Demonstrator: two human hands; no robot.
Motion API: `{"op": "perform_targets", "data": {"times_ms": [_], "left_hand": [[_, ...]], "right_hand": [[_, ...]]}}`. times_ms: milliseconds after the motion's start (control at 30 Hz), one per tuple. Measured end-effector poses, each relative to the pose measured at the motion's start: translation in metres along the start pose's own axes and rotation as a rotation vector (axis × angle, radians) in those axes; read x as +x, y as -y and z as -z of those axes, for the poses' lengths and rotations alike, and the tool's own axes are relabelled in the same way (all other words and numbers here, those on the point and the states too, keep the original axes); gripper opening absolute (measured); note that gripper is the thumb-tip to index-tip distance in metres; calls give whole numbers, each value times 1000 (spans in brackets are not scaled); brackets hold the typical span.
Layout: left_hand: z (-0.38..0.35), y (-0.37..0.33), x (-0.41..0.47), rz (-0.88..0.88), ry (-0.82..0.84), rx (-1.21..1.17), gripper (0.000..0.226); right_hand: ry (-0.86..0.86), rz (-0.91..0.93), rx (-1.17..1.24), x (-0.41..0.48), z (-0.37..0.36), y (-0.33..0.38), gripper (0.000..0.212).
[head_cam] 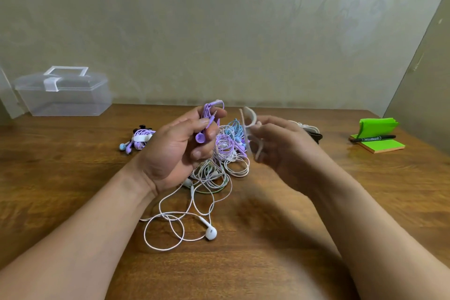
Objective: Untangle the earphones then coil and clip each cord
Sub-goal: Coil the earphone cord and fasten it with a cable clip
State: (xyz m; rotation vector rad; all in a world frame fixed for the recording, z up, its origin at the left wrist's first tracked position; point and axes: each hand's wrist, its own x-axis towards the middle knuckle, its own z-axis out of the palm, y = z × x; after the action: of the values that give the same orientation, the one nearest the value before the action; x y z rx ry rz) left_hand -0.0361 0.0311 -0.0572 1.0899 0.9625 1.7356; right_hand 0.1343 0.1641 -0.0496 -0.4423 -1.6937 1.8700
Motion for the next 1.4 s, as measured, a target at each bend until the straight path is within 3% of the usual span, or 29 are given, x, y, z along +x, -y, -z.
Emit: {"op": "perform_targets", "data": {"times_ms": [133,367,900,1133,1233,1400], "left_hand": [[2,0,0,14,17,-12,29],[-4,1,-1,-3,24,65,24],[-7,3,-2,-3,1,142,24],[-10,4,-1,1,-69,116,37],[-8,4,-1,0,-95,109,25],[-9,4,-1,8,-66,120,24]], "right_hand": [[145,-208,224,-9,-19,5,8],[166,-322,441,-12,-23,10,15],[162,-325,387,-16,-24,15,16],[128,-335,343,-16,-22,14,11],[148,-338,340,-18,-24,15,10],[152,-334,349,-19,-26,17,10]]}}
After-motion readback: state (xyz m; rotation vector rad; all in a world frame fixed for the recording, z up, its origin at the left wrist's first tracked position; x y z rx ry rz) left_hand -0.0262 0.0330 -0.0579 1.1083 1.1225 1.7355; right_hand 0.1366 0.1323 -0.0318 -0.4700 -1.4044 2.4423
